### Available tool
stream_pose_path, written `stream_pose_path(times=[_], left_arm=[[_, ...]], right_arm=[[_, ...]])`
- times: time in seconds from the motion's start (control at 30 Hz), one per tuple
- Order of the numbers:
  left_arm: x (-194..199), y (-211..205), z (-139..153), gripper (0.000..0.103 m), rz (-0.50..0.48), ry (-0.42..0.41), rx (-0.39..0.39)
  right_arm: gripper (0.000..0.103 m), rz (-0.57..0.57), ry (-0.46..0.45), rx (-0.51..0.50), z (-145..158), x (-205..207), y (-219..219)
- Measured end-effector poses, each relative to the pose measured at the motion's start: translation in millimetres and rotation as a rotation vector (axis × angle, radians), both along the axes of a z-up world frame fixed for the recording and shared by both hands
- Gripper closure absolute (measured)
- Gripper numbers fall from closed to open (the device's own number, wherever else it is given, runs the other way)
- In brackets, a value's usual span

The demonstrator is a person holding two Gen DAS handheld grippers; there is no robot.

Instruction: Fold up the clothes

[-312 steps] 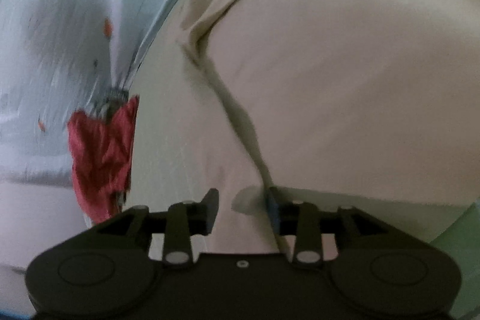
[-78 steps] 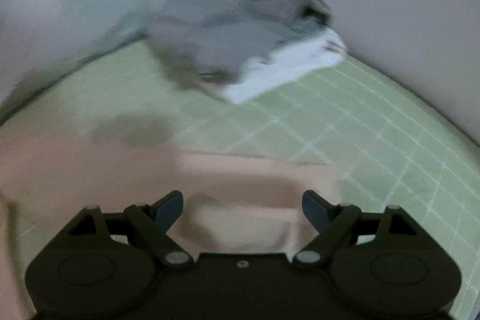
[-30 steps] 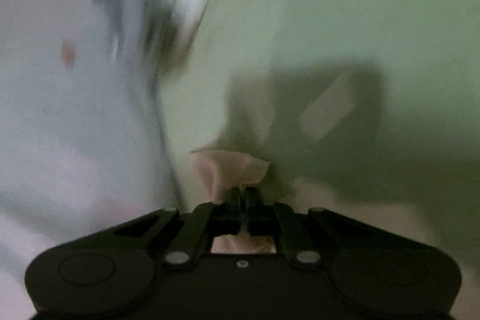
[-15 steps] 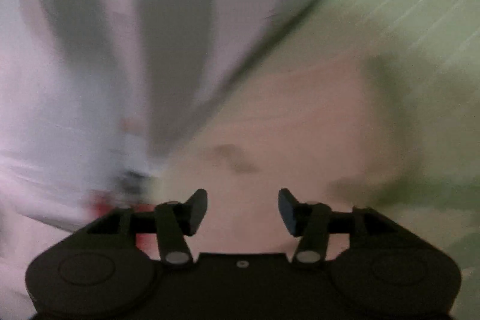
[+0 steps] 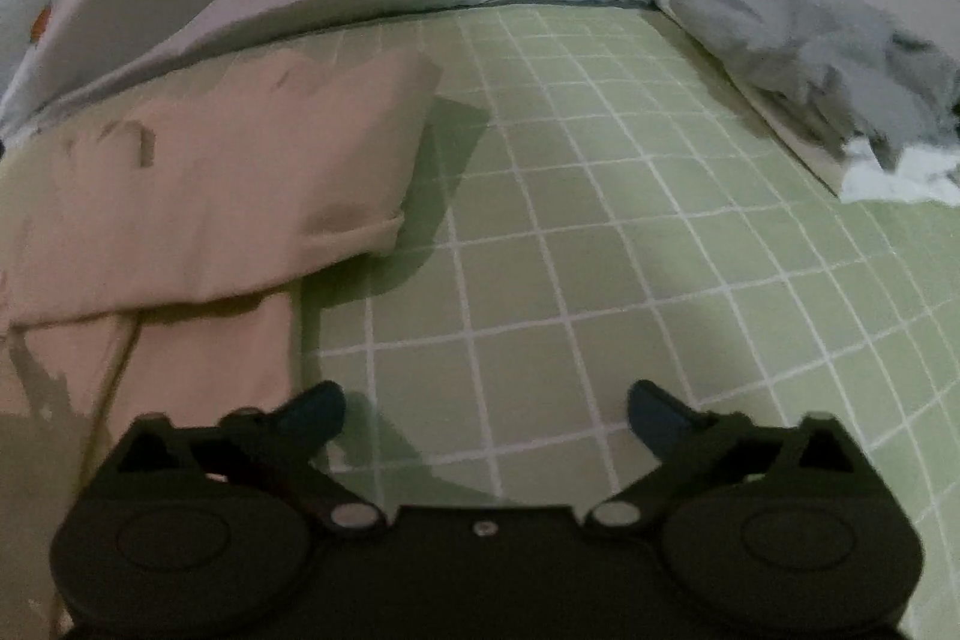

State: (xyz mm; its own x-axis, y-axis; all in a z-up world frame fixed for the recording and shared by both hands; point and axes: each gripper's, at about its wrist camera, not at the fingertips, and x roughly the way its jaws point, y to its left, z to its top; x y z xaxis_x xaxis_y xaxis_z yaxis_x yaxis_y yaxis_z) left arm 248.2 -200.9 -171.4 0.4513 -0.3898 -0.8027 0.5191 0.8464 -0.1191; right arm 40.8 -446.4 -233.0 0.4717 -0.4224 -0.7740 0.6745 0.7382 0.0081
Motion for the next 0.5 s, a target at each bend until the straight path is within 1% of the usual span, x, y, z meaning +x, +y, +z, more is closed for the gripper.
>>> stream_pose_path(times=[0.03,0.07,0.1,0.13,0.23,0.27,0.3,0.37,0.4,0.43,0.47,0.5], left_arm=[[2.8,-1.5,-1.7,0.081,-0.005,0.015,-0.015],[5.6,-3.1,-3.5,0.081,-0.011,0.03,-0.029],[7.1,-5.5,-6.7,0.081,-0.01,0.034,-0.023],[7.8,-9.4,-10.6,0.078,-0.011,0.036,-0.006],[11.0,-17.3,-21.2,0.062,0.017,0.042,0.048],[12.1,-19.5,-24.6,0.062,0.03,0.044,0.065],[13.3,-20.4,-25.7,0.062,0.028,0.045,0.061],[15.1,-21.8,-26.7,0.065,0.015,0.05,0.048],[16.3,-22.7,-26.5,0.069,0.005,0.052,0.035],[17.4,-23.3,-26.0,0.087,-0.006,0.055,0.02],[18.4,-24.0,-25.4,0.103,-0.018,0.057,0.007],[18.3,-24.6,-24.1,0.103,-0.023,0.056,0.003]], right_arm=[[0.0,0.001,-0.009,-0.007,-1.0,0.1,-0.6],[0.0,0.003,-0.016,-0.013,-1.5,1.0,-1.1],[0.0,0.006,-0.023,-0.019,-2.1,1.8,-1.5],[0.0,0.008,-0.029,-0.026,-2.6,2.6,-1.9],[0.0,0.018,-0.045,-0.04,-4.7,3.2,-3.4],[0.0,0.02,-0.048,-0.043,-5.1,2.9,-3.2],[0.0,0.019,-0.051,-0.045,-5.5,2.8,-2.9],[0.0,0.017,-0.052,-0.047,-5.6,2.9,-2.3],[0.0,0.016,-0.053,-0.048,-5.6,2.9,-2.0],[0.0,0.014,-0.047,-0.043,-4.9,4.1,-2.8],[0.0,0.011,-0.038,-0.034,-3.9,5.7,-4.2],[0.0,0.008,-0.029,-0.025,-2.8,7.0,-5.1]])
